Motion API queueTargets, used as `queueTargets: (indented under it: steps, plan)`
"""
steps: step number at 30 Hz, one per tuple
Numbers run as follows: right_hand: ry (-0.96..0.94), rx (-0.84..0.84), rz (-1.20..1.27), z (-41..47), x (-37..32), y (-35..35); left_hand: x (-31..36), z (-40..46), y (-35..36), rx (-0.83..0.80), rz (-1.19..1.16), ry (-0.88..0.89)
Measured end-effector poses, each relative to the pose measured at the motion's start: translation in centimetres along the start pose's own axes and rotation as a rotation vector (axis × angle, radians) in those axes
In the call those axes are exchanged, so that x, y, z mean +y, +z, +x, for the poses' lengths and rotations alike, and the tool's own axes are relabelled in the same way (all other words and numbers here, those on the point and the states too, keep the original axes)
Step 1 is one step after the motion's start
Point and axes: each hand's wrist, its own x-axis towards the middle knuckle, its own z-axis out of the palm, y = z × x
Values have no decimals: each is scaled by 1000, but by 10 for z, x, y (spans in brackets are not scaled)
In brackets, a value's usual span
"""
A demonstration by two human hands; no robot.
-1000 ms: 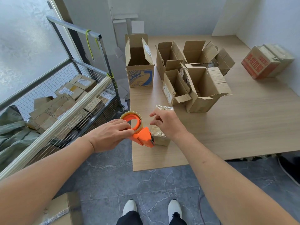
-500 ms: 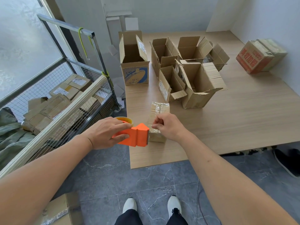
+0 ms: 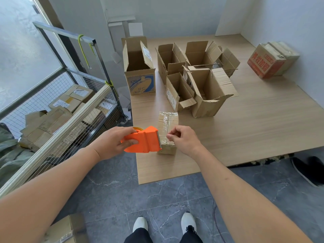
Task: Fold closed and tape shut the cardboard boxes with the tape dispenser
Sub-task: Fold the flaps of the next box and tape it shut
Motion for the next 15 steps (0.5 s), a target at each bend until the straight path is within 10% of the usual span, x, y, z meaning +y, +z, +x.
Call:
queueTargets:
  steps: [15]
  plan:
    - [159, 76, -38, -12, 40, -3, -14, 3, 18, -151, -25, -140]
